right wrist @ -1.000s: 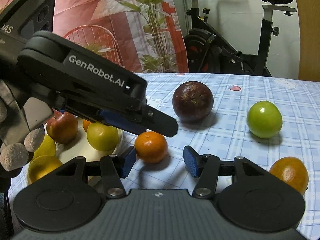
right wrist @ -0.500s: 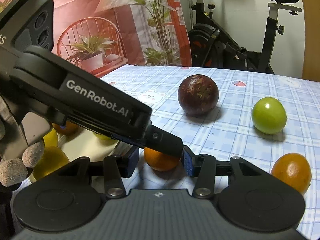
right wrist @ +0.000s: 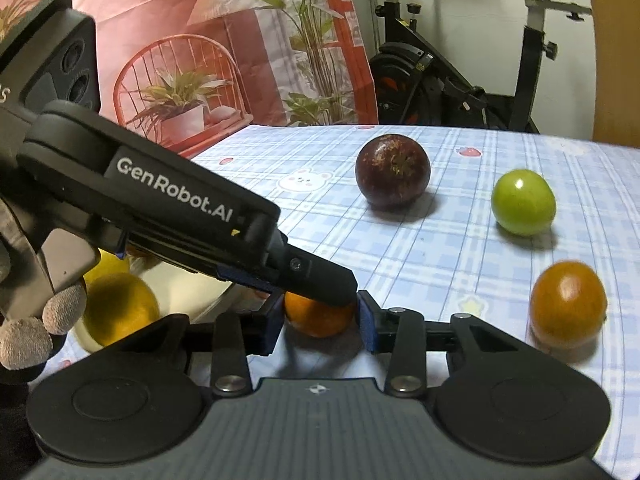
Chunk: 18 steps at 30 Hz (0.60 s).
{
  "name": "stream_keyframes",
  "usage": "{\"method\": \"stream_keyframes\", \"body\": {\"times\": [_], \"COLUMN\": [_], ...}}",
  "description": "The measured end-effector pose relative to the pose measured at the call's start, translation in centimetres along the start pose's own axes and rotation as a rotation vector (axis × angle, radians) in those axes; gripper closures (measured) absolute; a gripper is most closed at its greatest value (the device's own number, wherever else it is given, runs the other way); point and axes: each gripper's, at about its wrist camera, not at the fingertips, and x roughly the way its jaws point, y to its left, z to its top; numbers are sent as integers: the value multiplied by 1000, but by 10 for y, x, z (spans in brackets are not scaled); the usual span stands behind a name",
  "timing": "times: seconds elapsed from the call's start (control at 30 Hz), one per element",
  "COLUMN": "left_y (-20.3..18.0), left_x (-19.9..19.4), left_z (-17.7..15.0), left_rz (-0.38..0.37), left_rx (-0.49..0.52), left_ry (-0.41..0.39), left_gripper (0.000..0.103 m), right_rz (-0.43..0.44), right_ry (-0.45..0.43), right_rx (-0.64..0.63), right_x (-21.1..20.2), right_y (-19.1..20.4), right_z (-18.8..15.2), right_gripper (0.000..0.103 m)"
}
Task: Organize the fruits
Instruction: 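Carry the mandarin with the left tool onto the plate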
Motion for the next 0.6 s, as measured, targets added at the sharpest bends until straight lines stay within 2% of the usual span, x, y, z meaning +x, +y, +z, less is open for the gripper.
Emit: {"method": "stream_keyframes", "body": {"times": [0.17, 0.37, 0.6], "left_y": [5, 23, 58], "left_x": [-30, -68, -93], "left_z": [5, 10, 7], "left_rz": [-14, 27, 104], "left_rx": [-4, 3, -33], "left_ry": [-51, -88, -95], "left_gripper": [62, 62, 62], "right_rz": [24, 94, 176], "right_ry": [-25, -51, -7], "right_rx": [-23, -41, -93], "right_x": [-6, -1, 32], "right_y": [14, 37, 71], "right_z": [15, 35, 46], "right_gripper": [62, 62, 62]}}
